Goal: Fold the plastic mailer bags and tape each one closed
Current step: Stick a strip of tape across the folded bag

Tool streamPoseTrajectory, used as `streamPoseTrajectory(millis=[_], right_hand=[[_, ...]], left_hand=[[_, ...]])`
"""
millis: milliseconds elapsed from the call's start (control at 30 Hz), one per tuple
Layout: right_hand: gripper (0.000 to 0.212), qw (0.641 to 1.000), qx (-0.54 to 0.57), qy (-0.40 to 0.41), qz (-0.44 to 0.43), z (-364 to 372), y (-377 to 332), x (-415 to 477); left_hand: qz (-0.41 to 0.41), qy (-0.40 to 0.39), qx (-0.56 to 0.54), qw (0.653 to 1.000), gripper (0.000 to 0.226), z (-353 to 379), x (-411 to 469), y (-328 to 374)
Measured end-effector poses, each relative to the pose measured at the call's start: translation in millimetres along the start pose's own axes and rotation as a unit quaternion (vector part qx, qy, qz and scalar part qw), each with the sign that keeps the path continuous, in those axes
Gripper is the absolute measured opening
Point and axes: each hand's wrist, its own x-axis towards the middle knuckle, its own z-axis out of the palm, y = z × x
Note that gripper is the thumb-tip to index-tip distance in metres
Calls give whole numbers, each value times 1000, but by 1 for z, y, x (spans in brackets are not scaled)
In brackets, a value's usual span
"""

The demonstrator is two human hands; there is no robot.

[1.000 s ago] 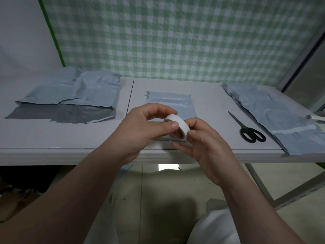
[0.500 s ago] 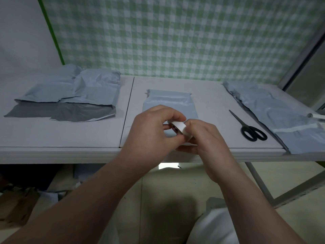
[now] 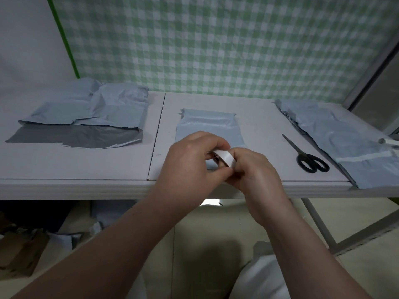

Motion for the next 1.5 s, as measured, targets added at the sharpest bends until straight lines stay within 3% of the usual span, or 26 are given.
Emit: streamPoseTrajectory(millis=[167, 333, 533, 633, 833, 1067, 1500], right_hand=[[32, 994, 82, -68, -4, -4, -6, -4], [26, 993, -86, -19, -74, -4, -4, -4], [21, 963, -244, 46, -108, -3, -2, -4], [24, 943, -303, 59, -123, -3, -1, -5], [22, 921, -354, 65, -146, -6, -3, -7], [23, 910, -378, 62, -158, -7, -4, -8], [19, 911, -370, 75, -166, -6, -7, -7]], left_hand=[[-61, -9, -70, 996, 37, -6, 2, -5], [18, 26, 36, 999, 28, -3, 1, -12], [107, 48, 158, 980, 23, -1, 3, -16], [108, 38, 175, 978, 23, -3, 5, -17], [26, -15, 60, 998, 5, -11, 11, -16], [35, -80, 25, 996, 17, -13, 10, -16], [33, -38, 4, 999, 4, -10, 9, -18]])
